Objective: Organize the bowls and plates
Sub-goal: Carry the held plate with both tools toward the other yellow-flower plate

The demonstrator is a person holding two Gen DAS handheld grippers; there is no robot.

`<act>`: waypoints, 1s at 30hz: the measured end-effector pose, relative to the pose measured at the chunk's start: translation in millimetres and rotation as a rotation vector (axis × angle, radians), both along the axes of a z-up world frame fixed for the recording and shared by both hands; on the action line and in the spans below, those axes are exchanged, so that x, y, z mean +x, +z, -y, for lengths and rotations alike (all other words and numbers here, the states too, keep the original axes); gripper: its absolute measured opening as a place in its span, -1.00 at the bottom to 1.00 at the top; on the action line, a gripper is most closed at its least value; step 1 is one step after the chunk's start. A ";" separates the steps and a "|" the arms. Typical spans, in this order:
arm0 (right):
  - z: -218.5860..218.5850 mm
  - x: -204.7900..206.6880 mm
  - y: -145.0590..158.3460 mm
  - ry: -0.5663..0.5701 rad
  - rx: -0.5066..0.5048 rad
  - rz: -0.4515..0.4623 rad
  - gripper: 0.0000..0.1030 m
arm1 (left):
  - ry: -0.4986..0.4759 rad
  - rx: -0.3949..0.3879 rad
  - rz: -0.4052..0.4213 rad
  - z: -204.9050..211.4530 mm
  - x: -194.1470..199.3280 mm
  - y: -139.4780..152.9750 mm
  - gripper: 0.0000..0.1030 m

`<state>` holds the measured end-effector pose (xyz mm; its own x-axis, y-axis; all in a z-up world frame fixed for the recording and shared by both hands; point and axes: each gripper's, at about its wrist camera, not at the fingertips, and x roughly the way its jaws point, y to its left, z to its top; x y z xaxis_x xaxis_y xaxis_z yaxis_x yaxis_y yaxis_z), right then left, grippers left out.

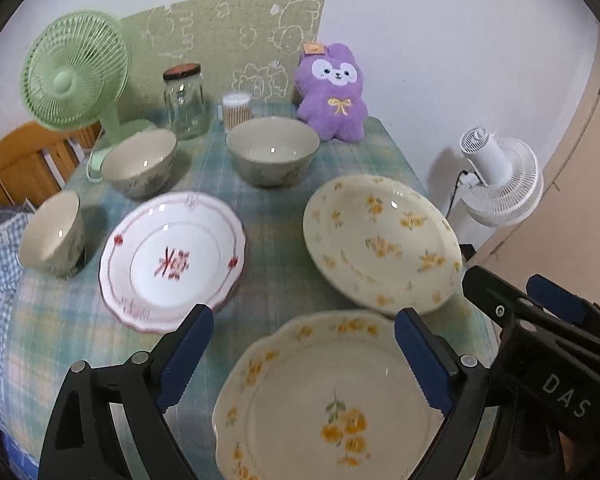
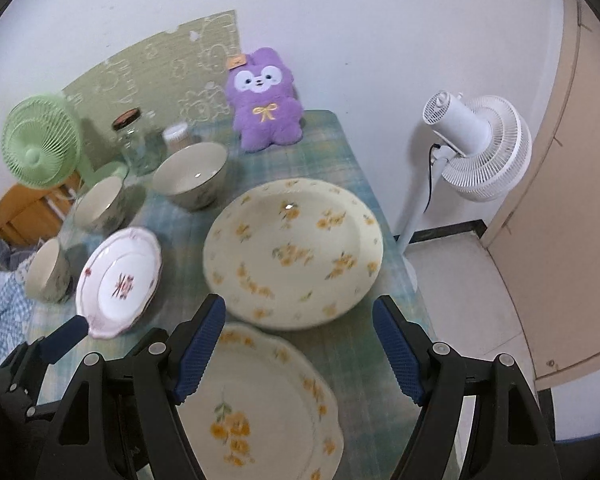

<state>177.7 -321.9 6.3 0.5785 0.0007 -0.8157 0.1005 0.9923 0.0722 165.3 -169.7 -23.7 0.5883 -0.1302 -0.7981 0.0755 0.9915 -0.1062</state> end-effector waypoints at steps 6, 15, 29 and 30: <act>17.9 39.7 -6.2 0.037 0.013 0.015 0.53 | 0.048 0.021 0.007 14.8 37.0 -2.9 0.81; 49.7 103.8 -35.8 0.083 -0.010 -0.029 0.53 | 0.098 0.064 -0.011 41.5 95.1 -31.3 0.78; 66.5 151.6 -99.6 0.096 -0.015 -0.135 0.45 | 0.140 0.118 -0.122 55.0 134.5 -85.0 0.56; 67.4 153.2 -102.5 0.094 -0.021 -0.138 0.42 | 0.139 0.120 -0.126 55.6 135.7 -87.2 0.55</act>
